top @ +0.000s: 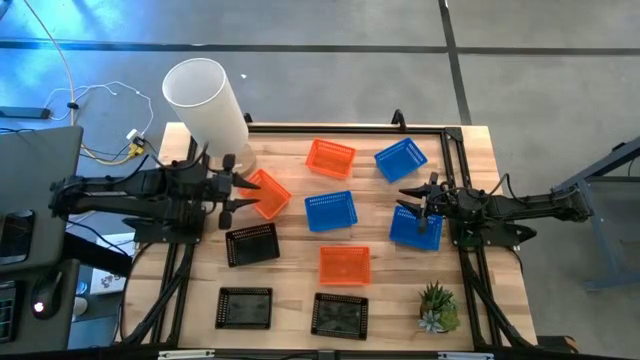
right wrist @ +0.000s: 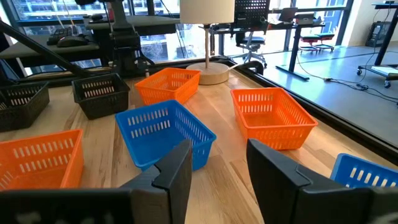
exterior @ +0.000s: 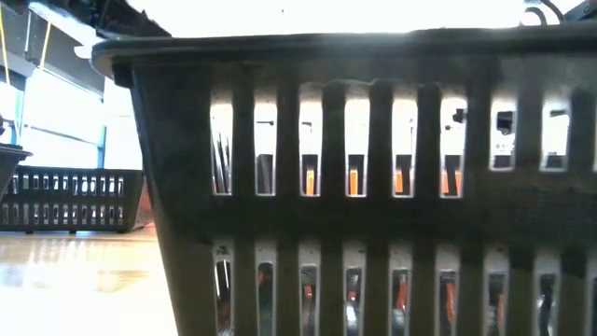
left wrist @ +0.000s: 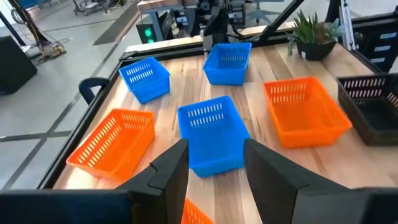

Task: Stack baskets by color
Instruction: Stack the middle orange bin on top of the top orange bin

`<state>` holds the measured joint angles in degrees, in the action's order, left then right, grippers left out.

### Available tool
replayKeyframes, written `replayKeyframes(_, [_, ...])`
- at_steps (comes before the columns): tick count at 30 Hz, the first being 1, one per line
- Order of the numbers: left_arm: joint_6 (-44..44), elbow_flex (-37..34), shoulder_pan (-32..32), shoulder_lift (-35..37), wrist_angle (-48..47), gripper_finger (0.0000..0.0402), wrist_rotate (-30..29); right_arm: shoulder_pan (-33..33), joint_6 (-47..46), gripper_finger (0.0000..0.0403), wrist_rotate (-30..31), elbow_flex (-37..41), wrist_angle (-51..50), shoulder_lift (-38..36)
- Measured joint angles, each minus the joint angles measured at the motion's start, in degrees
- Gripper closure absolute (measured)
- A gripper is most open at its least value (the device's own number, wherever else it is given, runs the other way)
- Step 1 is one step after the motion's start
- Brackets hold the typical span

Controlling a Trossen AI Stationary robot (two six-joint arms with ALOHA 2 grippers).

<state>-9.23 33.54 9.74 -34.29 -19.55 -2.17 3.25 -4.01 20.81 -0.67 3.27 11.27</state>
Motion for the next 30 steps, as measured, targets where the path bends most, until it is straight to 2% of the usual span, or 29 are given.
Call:
replayKeyframes(11, [-1.1,15.0,0.0,-10.4,-10.43,0.0261,-0.6,0.01,0.0,0.0261,-0.01,0.0,0.02,0.0])
replayKeyframes(20, [-3.46,25.36,0.0,-19.21,-26.94,0.0261,-6.98,0.02,0.0,0.0261,0.0,0.0,0.0,0.0])
replayKeyframes(24, [-6.02,27.62,0.0,-22.34,-34.28,0.0261,-9.17,0.01,0.0,0.0261,0.0,0.0,0.0,0.0])
replayKeyframes(30, [-8.07,27.89,0.0,-25.95,-44.41,0.0261,-9.4,0.01,0.0,0.0261,-0.01,0.0,0.01,0.0])
